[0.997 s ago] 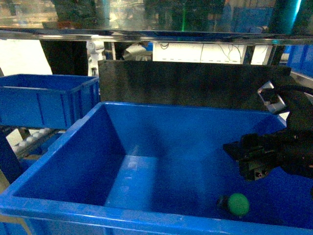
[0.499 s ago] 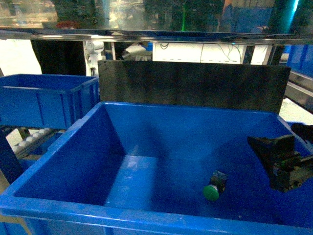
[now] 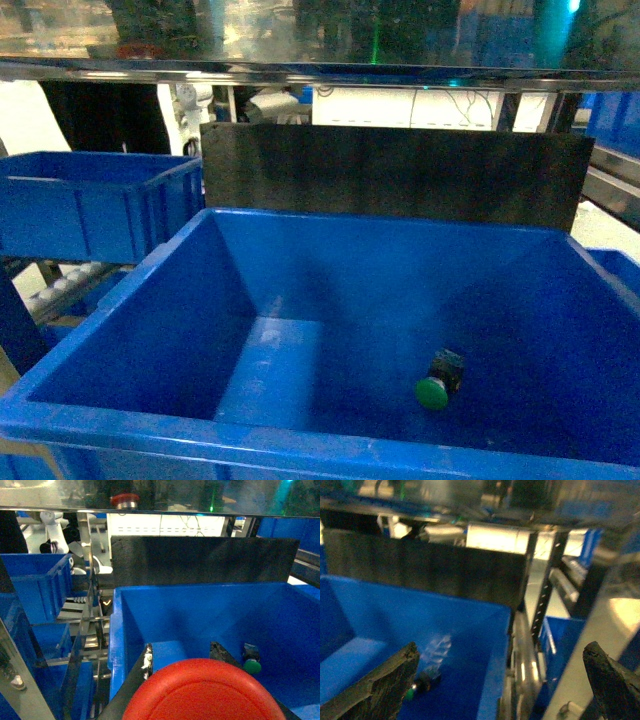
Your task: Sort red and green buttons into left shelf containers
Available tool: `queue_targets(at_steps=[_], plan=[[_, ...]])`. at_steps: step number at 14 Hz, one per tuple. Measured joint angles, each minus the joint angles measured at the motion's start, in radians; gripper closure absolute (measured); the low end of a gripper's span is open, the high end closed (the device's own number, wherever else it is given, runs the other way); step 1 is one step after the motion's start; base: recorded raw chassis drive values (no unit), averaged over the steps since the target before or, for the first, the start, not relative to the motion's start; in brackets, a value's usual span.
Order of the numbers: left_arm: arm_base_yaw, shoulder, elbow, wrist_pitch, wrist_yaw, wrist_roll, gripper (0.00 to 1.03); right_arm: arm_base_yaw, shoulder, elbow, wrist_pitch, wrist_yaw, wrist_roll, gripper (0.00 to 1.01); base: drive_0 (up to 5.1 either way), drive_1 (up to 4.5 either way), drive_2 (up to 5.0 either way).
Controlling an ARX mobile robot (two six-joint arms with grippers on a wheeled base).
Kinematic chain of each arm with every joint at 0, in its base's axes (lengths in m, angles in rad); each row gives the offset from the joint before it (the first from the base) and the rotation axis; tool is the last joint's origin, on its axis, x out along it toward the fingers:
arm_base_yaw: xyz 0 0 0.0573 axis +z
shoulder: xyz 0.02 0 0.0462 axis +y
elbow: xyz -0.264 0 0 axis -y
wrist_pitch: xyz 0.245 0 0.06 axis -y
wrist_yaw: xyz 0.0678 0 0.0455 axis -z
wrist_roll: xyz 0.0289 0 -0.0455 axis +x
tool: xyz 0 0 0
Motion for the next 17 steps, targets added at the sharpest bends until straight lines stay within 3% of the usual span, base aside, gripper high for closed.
queue_targets(at_steps=[1,2,4,5,9,12,16,17], plan=[[0.000,0.000,0.000,0.000,0.000,0.000,0.76,-0.065,-0.201,0.009,-0.160,-0.036,0.037,0.03,0.0,0.00,0.0],[0.000,0.000,0.000,0.000,0.000,0.000,0.76,-0.152,-0.477,0.043,-0.428,-0.116,0.087,0.03,0.0,0.00,0.0],[0.000,0.000,0.000,0.000,0.000,0.000,0.76,-0.221,-0.792,0.072,-0.708,-0.236,0.121,0.03,0.0,0.00,0.0],[0.000,0.000,0.000,0.000,0.000,0.000,0.76,-0.219,-0.861,0.072,-0.752,-0.261,0.119,0.03,0.0,0.00,0.0],[-0.009,0.008,0.000,0.014,-0.003,-0.003,0.76,-0.214,-0.857,0.072,-0.761,-0.264,0.119,0.03,0.0,0.00,0.0],[-0.132,0.182,0.011,0.115,-0.072,-0.019,0.76,-0.214,-0.857,0.072,-0.761,-0.264,0.119,0.03,0.0,0.00,0.0],[-0.353,0.444,0.142,0.268,-0.251,-0.019,0.76,-0.214,-0.857,0.072,-0.761,-0.264,0.119,0.03,0.0,0.00,0.0],[-0.359,0.455,0.146,0.269,-0.254,-0.019,0.76,-0.214,-0.857,0.072,-0.761,-0.264,0.119,0.03,0.0,0.00,0.0]])
